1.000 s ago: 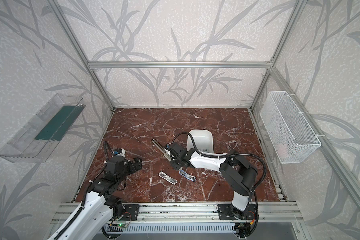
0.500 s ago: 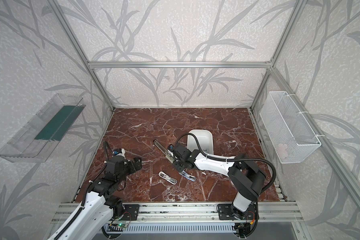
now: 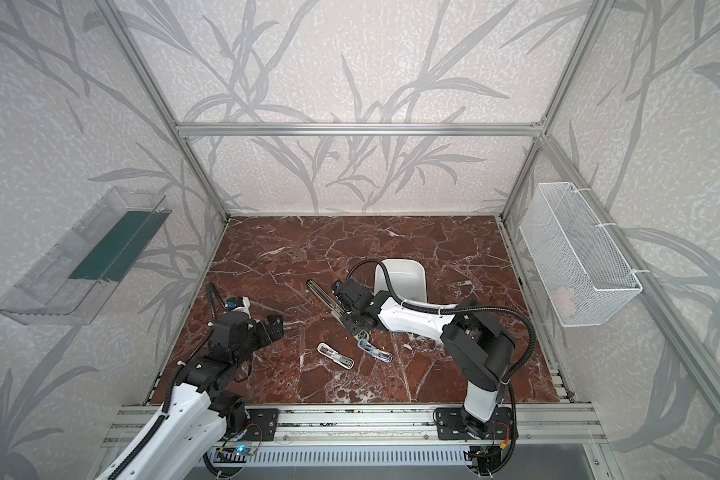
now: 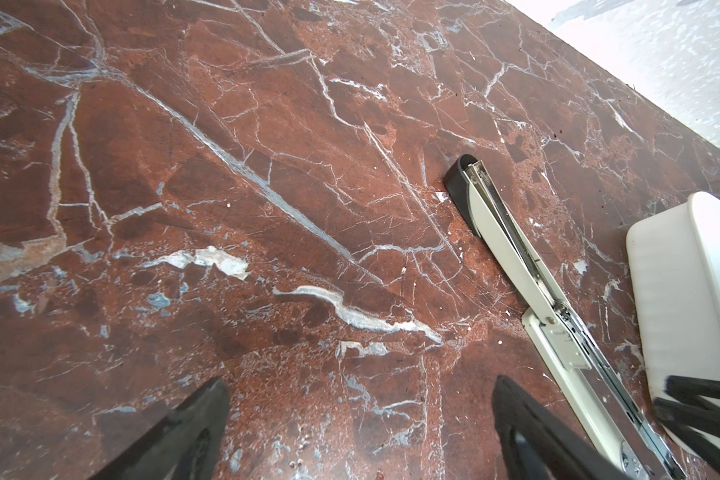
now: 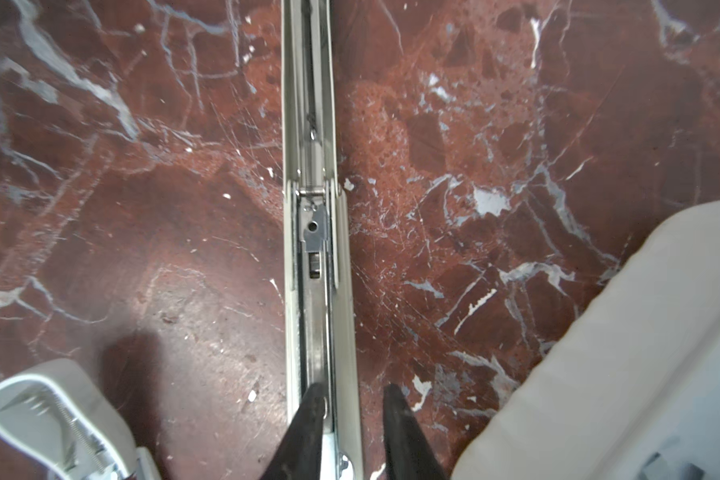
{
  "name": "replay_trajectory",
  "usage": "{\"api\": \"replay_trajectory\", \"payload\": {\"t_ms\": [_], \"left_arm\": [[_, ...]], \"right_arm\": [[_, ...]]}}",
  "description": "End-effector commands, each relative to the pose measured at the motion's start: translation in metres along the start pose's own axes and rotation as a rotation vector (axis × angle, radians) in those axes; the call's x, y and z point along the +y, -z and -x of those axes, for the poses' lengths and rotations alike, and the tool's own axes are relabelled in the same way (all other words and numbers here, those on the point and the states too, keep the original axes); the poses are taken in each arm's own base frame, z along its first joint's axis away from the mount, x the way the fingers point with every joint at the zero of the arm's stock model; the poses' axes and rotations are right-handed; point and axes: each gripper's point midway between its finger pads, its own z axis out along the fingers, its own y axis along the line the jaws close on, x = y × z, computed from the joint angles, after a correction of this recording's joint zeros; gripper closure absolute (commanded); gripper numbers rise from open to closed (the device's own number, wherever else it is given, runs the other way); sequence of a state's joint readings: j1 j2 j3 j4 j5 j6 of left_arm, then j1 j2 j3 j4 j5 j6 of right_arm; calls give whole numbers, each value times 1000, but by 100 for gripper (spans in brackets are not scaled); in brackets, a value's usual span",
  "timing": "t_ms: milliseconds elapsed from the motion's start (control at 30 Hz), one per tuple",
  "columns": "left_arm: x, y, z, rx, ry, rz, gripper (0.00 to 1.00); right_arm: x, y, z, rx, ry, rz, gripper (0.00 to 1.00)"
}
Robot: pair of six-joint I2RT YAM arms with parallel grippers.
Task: Load the staples into the stapler
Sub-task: 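Move the right gripper back over the white tray of staples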
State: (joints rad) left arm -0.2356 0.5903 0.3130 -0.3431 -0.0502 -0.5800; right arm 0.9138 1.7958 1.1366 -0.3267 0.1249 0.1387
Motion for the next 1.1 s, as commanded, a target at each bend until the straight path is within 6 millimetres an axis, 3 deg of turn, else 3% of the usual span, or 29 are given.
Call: {"api": "replay_trajectory", "payload": {"t_ms": [0, 333, 533, 1067], "left_arm": [[2, 1, 5, -23, 26, 9, 1], [2, 1, 5, -22, 26, 9, 1], [1, 1, 4, -20, 26, 7, 1], [1, 3, 5, -28, 31, 3, 1]], "right_arm": [[-5, -4, -6, 44, -4, -23, 73], [-10, -10, -27, 124, 1, -59, 77], [-15, -4, -45, 153, -8, -85, 78], [-18, 14, -68, 187, 15, -102, 80]]}}
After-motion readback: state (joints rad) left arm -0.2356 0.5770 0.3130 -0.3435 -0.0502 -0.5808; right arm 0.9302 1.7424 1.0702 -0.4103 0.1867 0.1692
